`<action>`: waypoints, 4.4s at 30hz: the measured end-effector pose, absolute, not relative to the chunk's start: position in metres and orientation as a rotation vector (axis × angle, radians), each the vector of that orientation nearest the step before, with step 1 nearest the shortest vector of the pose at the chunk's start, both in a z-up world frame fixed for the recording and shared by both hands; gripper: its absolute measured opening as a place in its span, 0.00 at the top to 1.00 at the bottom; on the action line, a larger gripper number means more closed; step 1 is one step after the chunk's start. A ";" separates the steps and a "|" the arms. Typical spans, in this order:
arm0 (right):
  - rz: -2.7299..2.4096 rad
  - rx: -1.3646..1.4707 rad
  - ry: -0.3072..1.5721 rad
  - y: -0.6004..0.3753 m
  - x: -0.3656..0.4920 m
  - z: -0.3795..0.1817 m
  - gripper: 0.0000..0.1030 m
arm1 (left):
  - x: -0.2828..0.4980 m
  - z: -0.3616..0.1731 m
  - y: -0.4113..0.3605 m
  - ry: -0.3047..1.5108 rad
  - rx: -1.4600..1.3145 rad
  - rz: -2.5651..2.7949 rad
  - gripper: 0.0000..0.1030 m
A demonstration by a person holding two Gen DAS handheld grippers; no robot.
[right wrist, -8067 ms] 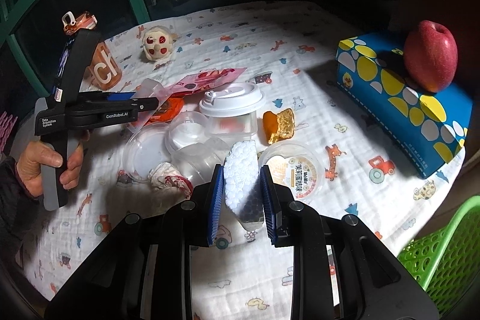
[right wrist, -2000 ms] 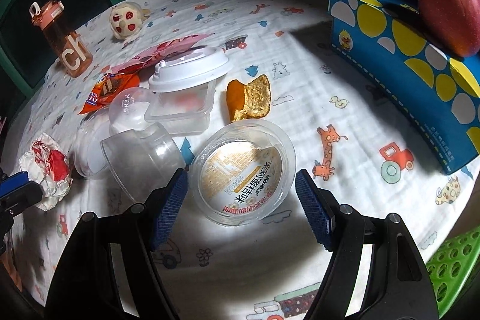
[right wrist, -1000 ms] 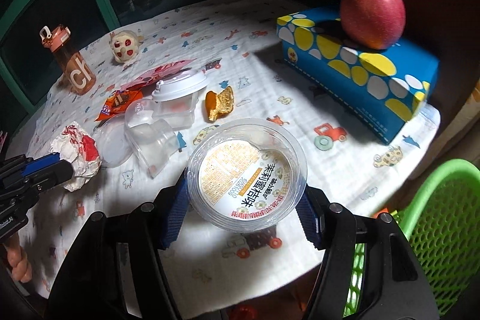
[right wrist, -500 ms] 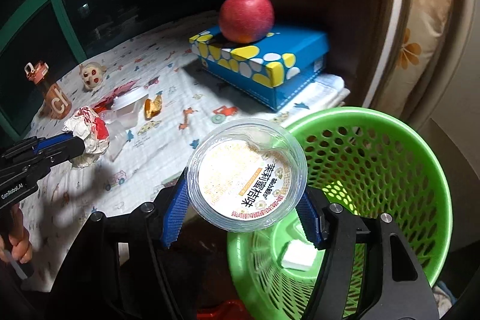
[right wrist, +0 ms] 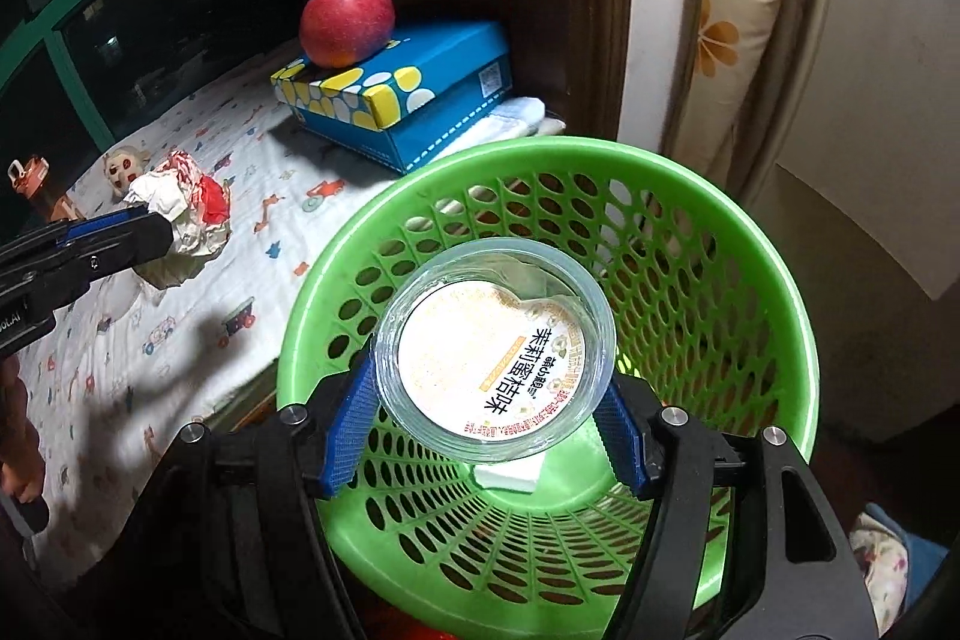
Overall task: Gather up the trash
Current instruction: 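Carry tissue and yogurt cup to the green basket and release both, then grasp the clear plastic cup with the right tool while the left tool grasps the wafer wrapper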
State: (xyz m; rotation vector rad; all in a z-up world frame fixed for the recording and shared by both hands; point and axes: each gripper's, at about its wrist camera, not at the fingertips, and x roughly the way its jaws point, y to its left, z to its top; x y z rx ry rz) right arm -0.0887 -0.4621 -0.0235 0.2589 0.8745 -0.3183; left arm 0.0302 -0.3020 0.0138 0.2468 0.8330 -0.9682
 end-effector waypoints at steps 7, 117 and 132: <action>-0.345 0.276 0.877 -0.475 -0.107 -0.027 0.31 | 0.019 0.007 -0.331 0.855 0.268 -1.020 0.83; 0.114 0.086 0.994 -0.208 0.168 -0.103 0.32 | 0.243 -0.070 -0.008 1.005 -0.021 -0.332 0.34; 0.107 0.107 0.965 -0.233 0.130 -0.083 0.32 | 0.284 -0.097 -0.021 1.054 -0.043 -0.354 0.67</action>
